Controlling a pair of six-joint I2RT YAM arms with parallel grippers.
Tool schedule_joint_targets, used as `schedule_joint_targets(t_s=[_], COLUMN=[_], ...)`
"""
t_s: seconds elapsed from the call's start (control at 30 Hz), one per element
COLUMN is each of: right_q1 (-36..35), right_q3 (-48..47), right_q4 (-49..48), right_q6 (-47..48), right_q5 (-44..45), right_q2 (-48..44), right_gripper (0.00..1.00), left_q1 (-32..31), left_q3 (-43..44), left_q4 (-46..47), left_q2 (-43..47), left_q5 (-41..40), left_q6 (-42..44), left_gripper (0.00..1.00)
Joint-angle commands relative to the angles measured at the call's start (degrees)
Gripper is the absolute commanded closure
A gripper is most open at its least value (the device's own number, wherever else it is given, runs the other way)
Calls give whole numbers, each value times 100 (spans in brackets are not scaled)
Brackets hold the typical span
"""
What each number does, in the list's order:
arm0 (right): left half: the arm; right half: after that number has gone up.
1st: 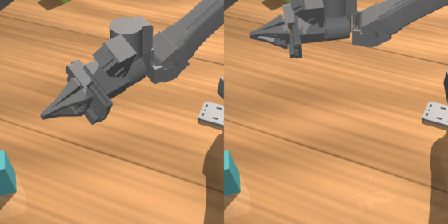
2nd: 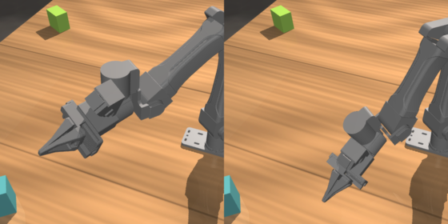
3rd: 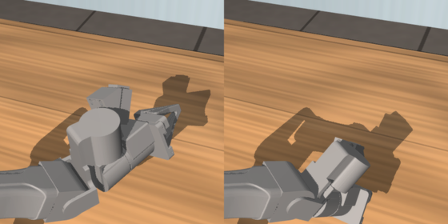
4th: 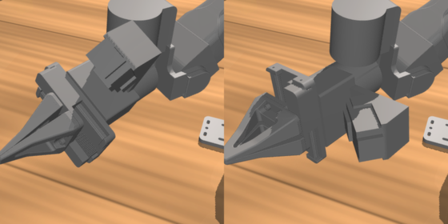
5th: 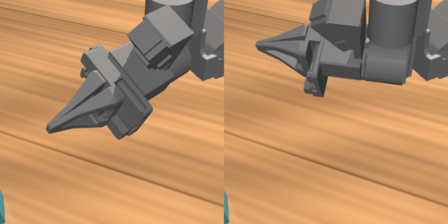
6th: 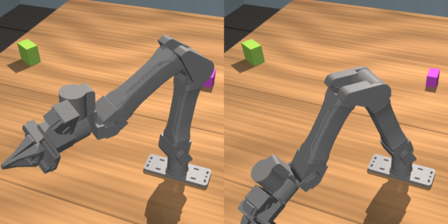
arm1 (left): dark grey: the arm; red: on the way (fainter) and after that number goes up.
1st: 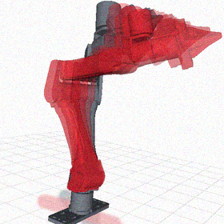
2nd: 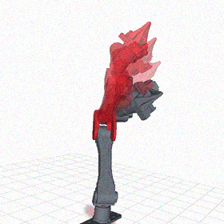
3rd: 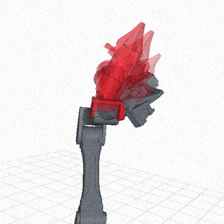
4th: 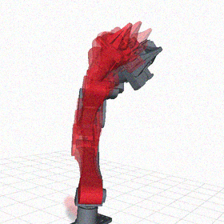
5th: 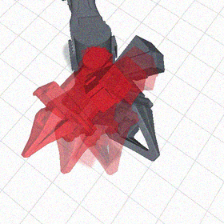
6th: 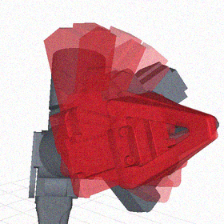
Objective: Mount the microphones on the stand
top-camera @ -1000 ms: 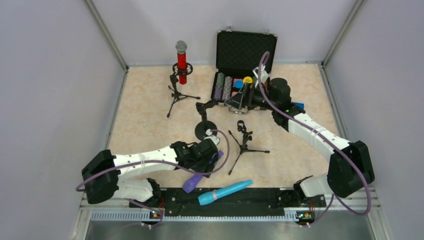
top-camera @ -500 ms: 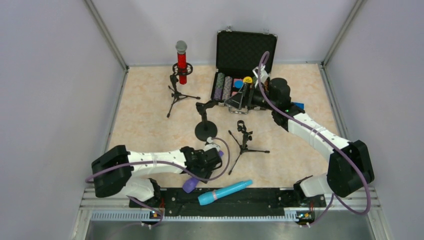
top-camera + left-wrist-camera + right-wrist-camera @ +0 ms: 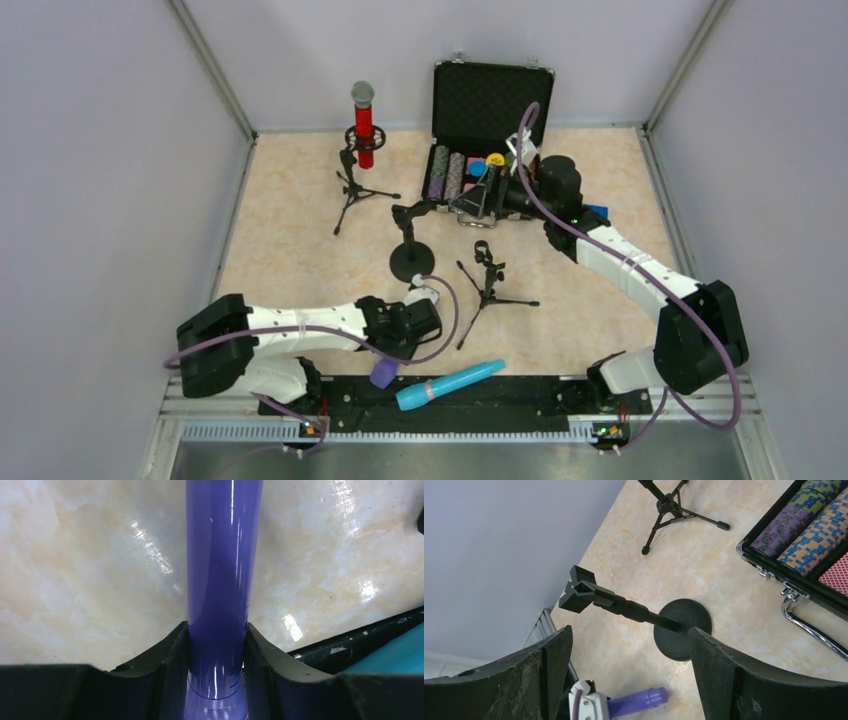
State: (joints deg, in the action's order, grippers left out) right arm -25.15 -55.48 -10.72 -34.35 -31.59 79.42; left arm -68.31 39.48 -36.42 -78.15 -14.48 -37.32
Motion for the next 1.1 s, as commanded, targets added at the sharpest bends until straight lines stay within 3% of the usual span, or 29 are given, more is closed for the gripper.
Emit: schedule_joint_targets(t_s=[0.0,0.27,0.5,0.63,0.8,1.07], right_q1=[84,98,118,133,130,127], right_q3=[-57,-208,-300,-447,-600,-749], right_q4=[-229,-73,-35,64,332,719], right_q6=[-32,-28,-89,-163,-61,117], right_q5=[-90,-110,-205,-354,-461,-732], right_q2=[3,-69,-100,-89,-111,-119], right_gripper=[16,16,16,16,16,16], left_q1=[-9,9,19,29,36,36], left_q3=[-105,-560,-856,-809,-295,-318], left_q4=[88,1562,3649,4840,4928,5456], left_q2=[846,3176,4799,4747,3985,3546], left_q5=[-382,-600,-1204,-1045,-528,31], left_q6=[46,732,2746,4478,6435,9437], left_gripper=[100,100,100,100,100,100])
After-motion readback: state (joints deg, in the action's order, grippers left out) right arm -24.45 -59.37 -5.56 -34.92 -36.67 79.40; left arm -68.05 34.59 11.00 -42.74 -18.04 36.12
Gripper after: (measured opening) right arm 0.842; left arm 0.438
